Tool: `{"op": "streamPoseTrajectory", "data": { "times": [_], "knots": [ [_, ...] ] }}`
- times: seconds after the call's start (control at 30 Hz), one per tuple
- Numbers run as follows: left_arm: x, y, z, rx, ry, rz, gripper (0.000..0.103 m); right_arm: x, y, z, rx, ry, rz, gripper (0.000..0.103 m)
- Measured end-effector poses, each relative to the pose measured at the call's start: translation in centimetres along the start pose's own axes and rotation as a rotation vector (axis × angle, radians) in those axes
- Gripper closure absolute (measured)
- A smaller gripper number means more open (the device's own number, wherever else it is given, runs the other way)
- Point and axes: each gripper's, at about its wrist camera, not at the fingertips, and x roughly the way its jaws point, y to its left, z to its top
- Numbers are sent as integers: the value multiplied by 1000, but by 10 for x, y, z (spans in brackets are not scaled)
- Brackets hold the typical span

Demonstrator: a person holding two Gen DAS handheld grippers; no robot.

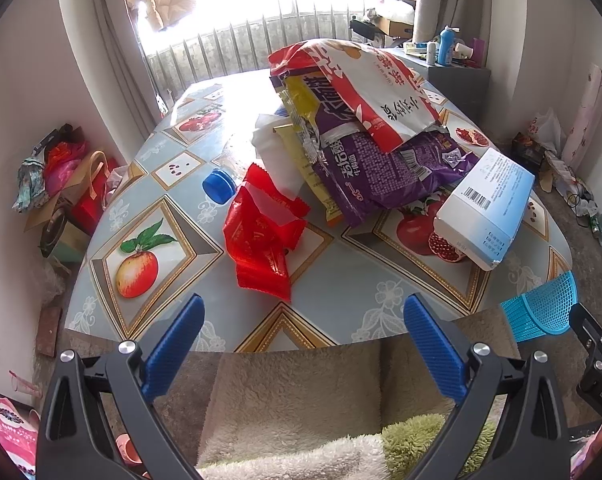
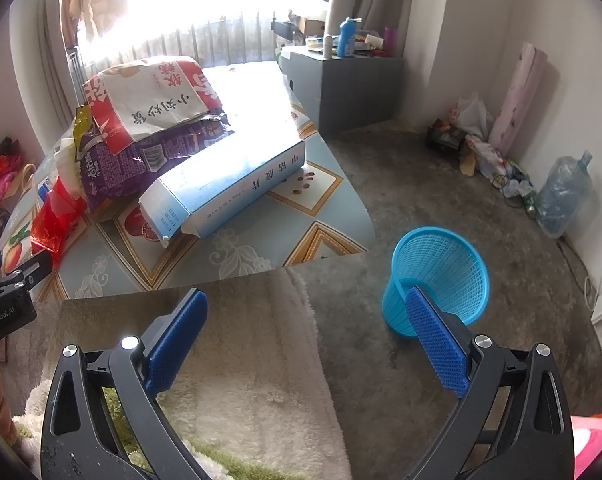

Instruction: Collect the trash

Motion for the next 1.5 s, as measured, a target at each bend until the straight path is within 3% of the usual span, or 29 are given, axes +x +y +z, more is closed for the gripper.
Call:
{"op": "streamPoseTrajectory", "data": {
  "times": [0.7,0.97,1.13,1.33,1.5],
  "knots": [
    [12,14,5,-48,5,-41,5,7,7,13,35,11,40,8],
    [23,30,18,-62,-32,-69,5,21,19,41,114,28,143,8],
    [31,46,25,-74,-70,-39,5,36,35,66,166,47,174,8],
    [40,65,29,-94,-75,-21,5,62,50,91,255,67,158,8],
    [49,72,29,-106,-58,-25,5,83,70,92,194,103,114,8]
  ]
}}
